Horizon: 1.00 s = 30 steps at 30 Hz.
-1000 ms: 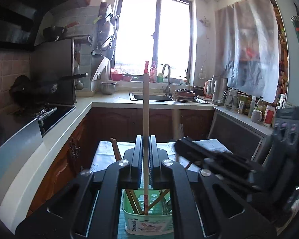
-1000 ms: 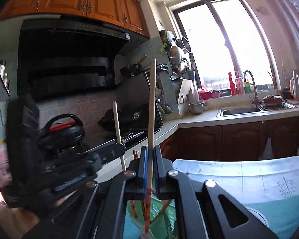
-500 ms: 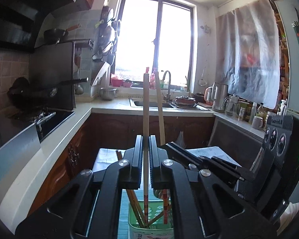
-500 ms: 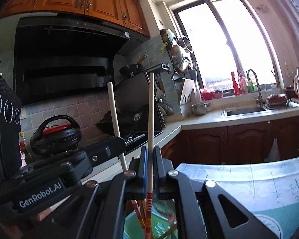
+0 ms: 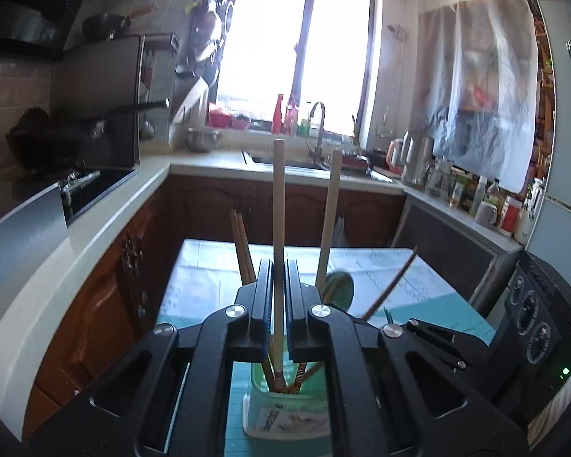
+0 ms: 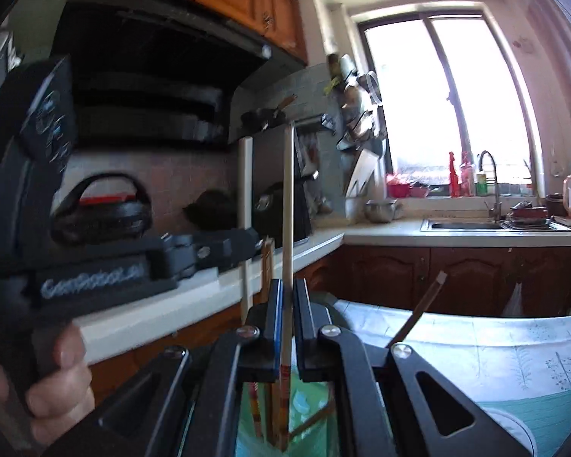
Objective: Organize utensils
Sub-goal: 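Lower the chopsticks into the green caddy and open both tools, then move both tools back down to the remaining chopsticks on the cloth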
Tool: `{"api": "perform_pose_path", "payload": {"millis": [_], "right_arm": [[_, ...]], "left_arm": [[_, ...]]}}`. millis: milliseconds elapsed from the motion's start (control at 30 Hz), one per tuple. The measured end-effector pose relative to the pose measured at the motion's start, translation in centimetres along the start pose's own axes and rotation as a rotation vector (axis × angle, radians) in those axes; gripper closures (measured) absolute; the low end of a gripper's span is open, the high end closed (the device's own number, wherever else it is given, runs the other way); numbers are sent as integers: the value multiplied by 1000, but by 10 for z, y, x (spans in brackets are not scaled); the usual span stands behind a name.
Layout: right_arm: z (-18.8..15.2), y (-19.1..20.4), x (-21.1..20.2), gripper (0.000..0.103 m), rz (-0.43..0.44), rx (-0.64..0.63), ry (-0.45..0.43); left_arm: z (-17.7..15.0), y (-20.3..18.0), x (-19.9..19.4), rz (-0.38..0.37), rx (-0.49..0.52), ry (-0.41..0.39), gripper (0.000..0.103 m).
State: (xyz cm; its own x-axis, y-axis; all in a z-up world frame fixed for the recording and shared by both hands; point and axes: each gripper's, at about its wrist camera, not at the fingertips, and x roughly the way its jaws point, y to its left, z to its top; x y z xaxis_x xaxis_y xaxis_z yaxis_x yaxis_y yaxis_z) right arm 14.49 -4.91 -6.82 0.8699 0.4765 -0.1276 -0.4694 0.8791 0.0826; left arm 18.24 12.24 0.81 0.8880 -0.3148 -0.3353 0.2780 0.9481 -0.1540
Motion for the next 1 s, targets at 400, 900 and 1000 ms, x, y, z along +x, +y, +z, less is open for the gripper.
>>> {"api": "perform_pose_path", "payload": {"millis": [400, 900, 1000], "right_arm": [[-14, -9, -2, 80, 29, 38, 183], [-33, -39, -47, 74, -23, 189, 387], [-42, -50, -64, 74, -28, 226, 428]], "left_arm": [[-40, -1, 14, -4, 0, 157, 96], [-93, -45, -28, -65, -44, 289, 72], [-105, -58, -28, -95, -38, 321, 72]]}}
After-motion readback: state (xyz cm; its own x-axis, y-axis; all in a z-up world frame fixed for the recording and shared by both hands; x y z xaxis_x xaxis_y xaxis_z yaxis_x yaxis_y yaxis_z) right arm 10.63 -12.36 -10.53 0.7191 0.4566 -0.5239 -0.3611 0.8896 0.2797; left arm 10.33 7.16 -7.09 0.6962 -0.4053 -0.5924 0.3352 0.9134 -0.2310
